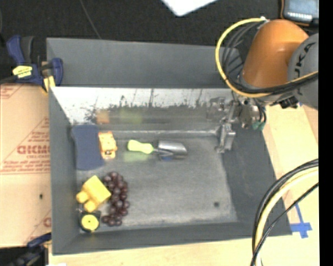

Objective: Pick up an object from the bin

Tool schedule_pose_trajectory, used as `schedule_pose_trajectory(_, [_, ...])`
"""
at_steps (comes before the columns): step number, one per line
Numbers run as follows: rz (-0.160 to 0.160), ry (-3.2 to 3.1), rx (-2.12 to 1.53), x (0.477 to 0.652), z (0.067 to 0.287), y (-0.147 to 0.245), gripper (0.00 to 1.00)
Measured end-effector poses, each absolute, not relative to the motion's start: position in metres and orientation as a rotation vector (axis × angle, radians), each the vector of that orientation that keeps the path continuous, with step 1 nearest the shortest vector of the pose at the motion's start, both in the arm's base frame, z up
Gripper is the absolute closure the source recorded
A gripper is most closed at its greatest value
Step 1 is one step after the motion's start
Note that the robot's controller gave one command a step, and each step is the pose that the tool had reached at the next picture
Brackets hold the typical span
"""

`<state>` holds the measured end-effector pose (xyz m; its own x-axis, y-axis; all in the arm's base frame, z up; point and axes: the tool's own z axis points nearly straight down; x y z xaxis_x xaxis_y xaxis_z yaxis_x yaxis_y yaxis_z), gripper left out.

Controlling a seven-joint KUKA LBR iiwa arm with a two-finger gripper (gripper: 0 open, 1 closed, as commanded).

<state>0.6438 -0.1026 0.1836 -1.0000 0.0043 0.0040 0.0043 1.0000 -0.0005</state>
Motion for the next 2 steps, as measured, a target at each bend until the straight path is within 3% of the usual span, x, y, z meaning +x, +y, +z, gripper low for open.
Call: schedule_pose_trajectory(2, [0.005, -3.153, -0.011, 0.6445, 0.1844, -0.1016, 0.0])
